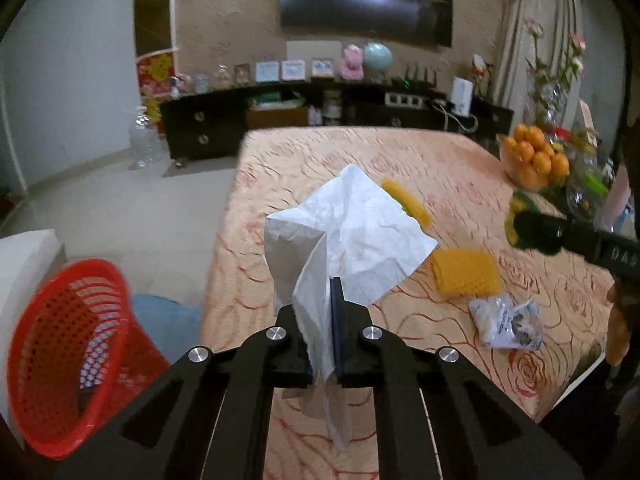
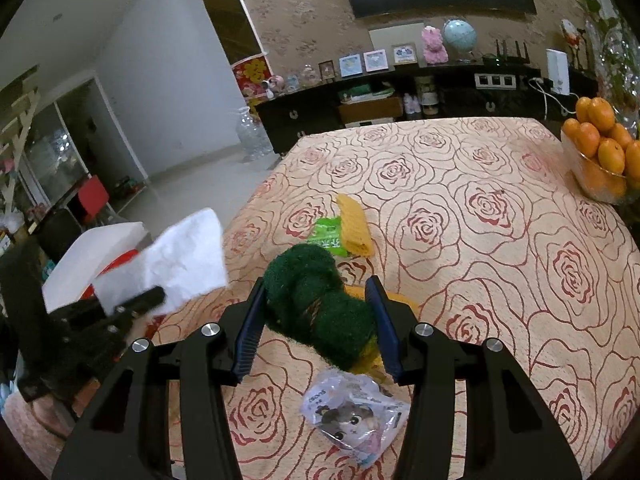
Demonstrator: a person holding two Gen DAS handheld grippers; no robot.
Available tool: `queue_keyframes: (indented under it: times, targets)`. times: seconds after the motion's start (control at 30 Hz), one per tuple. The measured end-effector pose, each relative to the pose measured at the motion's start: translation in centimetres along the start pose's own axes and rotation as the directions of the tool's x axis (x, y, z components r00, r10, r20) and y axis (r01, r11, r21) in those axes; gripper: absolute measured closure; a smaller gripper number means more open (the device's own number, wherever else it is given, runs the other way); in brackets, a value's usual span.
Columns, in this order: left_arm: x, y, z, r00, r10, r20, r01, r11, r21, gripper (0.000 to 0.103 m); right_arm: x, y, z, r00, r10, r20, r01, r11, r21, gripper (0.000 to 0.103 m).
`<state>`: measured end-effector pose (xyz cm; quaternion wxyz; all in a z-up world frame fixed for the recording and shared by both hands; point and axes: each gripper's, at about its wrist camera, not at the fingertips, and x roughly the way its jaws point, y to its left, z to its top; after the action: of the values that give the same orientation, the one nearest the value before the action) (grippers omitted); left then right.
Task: Collect trash
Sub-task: 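Carry the tissue and green scrubber over the red wastebasket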
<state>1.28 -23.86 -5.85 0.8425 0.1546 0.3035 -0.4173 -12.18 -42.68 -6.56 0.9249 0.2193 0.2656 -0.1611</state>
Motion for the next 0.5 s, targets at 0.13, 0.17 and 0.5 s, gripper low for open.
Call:
queue_keyframes:
  times: [0.13, 0.17, 0.5]
  targets:
    - [-2.5, 2.3, 0.4, 0.998, 0.045, 0.043, -0.043, 0.998, -0.042, 0.096, -0.1, 0.9, 0.1, 1.0, 0.011, 0.007, -0.011, 1.0, -0.018, 0.055]
    - [-3.1, 2.8, 0.5, 0.997, 0.057, 0.051, -0.054, 0.997, -0.052, 0.096, -0.1, 1.1, 0.1, 1.0, 0.014, 0.007, -0.014, 1.0, -0.022, 0.055]
    - [-8.3, 10.0, -0.5, 0.964, 0.253, 0.087, -0.236, 0.958, -0.162, 0.096, 1.2, 4.5, 0.3, 0.999, 0.049, -0.006, -0.049, 0.994, -0.098, 0.055]
